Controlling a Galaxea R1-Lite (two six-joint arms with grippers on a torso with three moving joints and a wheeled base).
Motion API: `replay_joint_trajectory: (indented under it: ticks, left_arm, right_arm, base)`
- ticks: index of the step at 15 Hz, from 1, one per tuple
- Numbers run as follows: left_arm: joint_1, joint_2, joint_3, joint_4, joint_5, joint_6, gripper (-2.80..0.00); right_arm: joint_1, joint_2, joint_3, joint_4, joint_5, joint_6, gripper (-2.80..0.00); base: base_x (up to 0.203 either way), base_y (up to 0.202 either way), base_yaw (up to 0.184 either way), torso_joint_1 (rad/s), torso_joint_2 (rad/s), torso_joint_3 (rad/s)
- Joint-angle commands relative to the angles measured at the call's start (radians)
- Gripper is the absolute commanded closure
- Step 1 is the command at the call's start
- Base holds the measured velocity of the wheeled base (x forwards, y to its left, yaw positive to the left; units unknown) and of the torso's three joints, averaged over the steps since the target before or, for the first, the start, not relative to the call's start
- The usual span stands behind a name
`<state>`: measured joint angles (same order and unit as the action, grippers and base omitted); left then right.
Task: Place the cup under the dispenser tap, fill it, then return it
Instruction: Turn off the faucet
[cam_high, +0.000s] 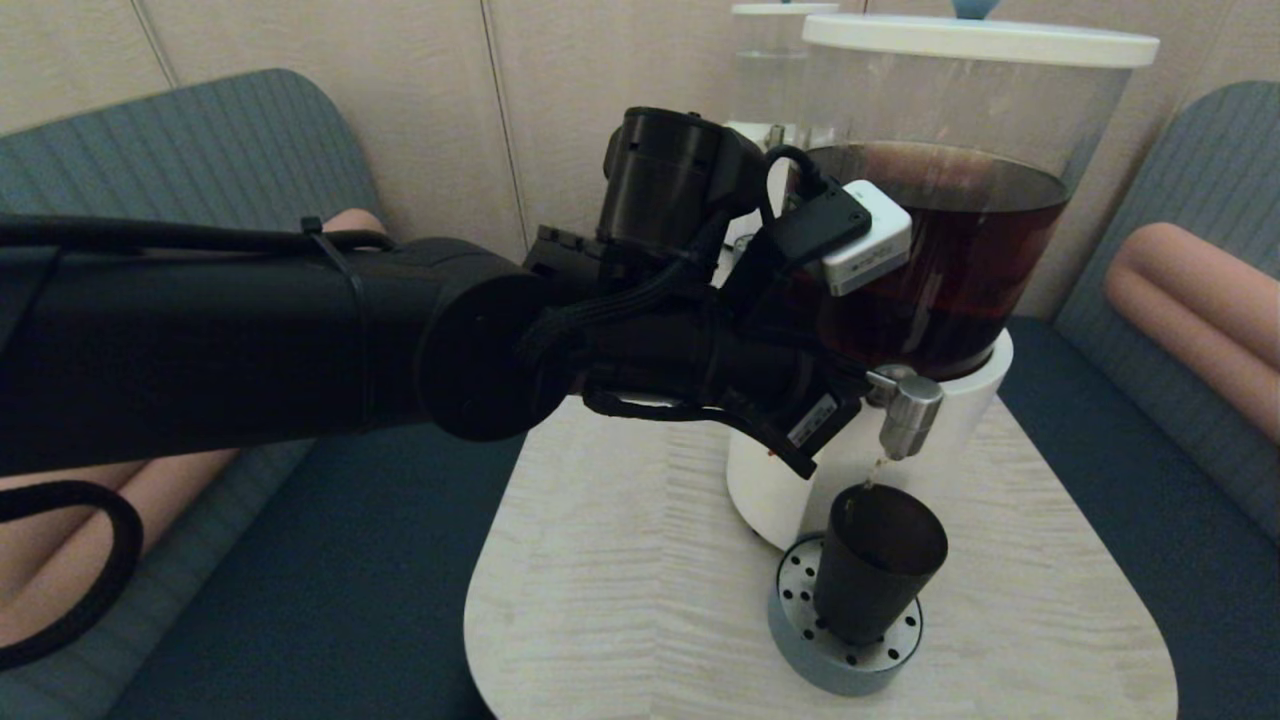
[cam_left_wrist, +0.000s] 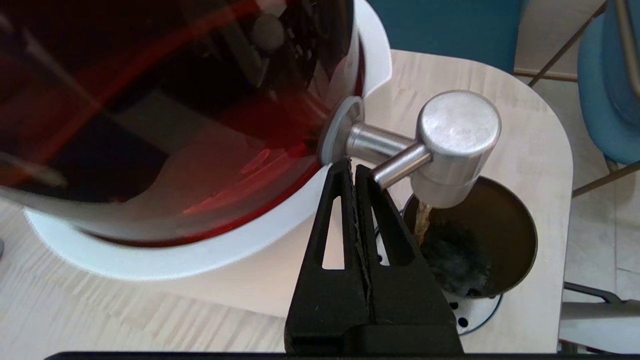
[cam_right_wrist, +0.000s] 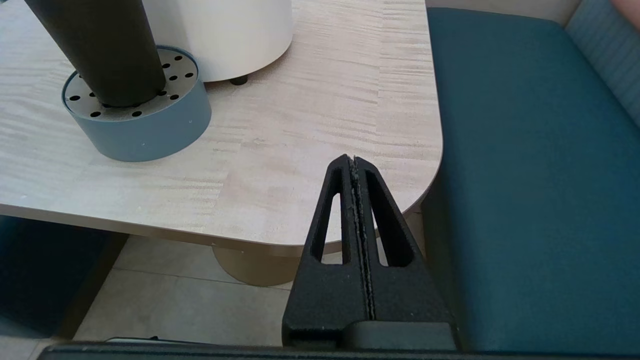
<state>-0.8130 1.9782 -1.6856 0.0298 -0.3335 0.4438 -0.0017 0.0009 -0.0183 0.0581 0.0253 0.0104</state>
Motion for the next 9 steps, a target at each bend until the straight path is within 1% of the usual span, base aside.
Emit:
replay_joint_trajectory:
  ticks: [1, 5, 9]
  left_arm:
    - [0.000, 0.010, -0.013, -0.001, -0.002, 0.003, 0.00]
    - [-0.006, 0.016, -0.013, -0.009, 0.000, 0.003, 0.00]
    - [-0.008, 0.005, 0.003, 0.000, 0.020, 0.003, 0.00]
  right_arm:
    - [0.000, 0.000, 0.000, 0.000, 0.001, 0.000, 0.00]
    - [0.000, 0.001, 0.001, 0.000, 0.001, 0.000, 0.00]
    - [0.000, 0.001, 0.000, 0.000, 0.001, 0.000, 0.00]
  base:
    - [0.000, 0.000, 0.000, 0.000, 0.00, 0.000]
    - [0.000, 0.000, 0.000, 0.000, 0.00, 0.000]
    - [0.000, 0.000, 0.000, 0.000, 0.00, 0.000]
